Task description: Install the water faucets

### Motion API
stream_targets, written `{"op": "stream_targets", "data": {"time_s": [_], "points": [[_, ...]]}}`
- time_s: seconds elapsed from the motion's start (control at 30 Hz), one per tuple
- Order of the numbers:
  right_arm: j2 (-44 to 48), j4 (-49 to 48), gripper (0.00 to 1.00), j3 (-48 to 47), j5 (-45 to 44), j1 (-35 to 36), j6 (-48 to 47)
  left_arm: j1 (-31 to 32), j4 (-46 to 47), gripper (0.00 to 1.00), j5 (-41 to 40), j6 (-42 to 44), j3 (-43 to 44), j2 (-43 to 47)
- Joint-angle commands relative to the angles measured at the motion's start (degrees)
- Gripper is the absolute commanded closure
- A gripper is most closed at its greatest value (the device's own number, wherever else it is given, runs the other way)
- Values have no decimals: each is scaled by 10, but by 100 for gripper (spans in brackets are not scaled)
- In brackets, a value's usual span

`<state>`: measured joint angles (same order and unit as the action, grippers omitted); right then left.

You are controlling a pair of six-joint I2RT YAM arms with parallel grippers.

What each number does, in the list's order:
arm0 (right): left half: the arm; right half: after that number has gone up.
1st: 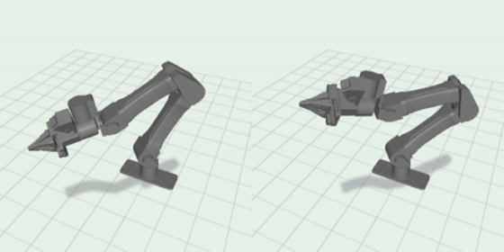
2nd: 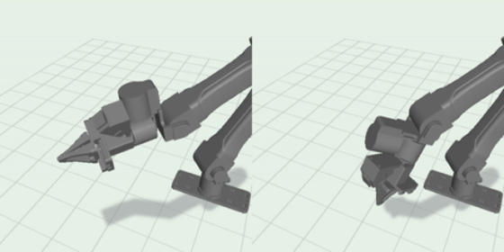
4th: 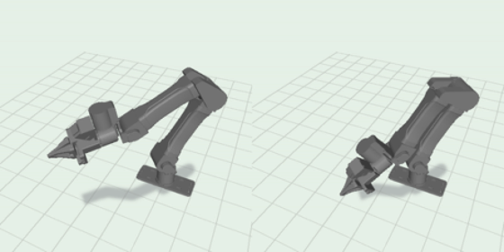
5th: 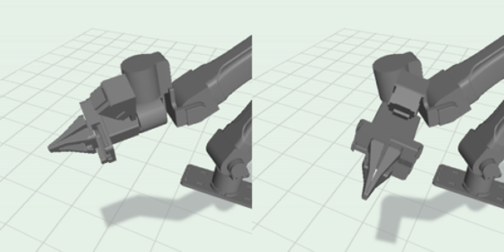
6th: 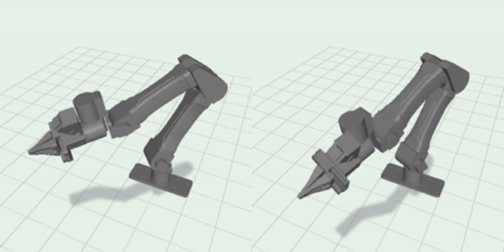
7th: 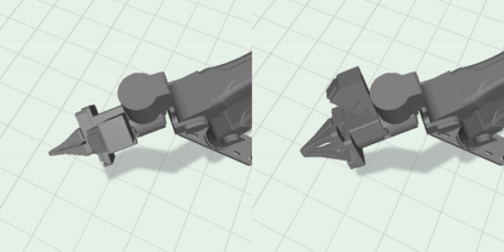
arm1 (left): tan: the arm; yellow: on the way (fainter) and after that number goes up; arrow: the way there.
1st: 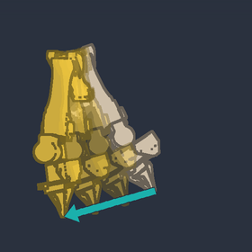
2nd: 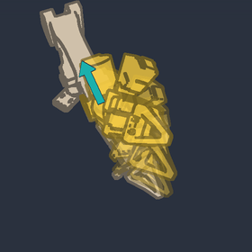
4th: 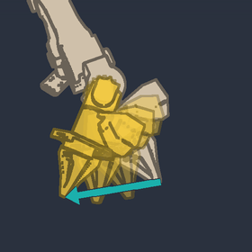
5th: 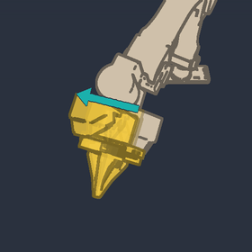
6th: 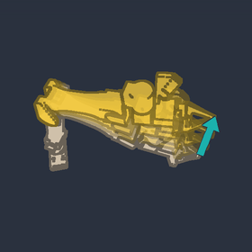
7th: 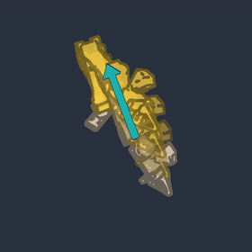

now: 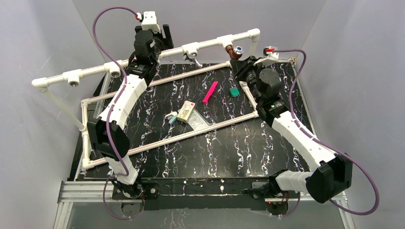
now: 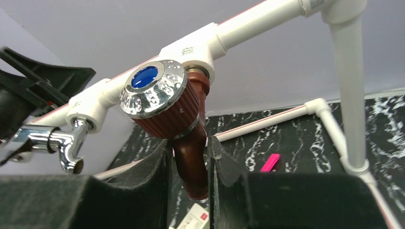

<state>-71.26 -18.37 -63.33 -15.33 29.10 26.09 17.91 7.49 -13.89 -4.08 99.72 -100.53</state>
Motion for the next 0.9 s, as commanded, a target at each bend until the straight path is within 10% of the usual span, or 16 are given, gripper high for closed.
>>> {"op": "stream_targets", "data": {"time_s": [0.0,0.87], "points": [[14,-46,99,-29,-83,-32,190,12,-120,27,9,0,-42,9],[7,18,99,5,7,-100,670,12,-128,26,19,-10,-41,14]]}}
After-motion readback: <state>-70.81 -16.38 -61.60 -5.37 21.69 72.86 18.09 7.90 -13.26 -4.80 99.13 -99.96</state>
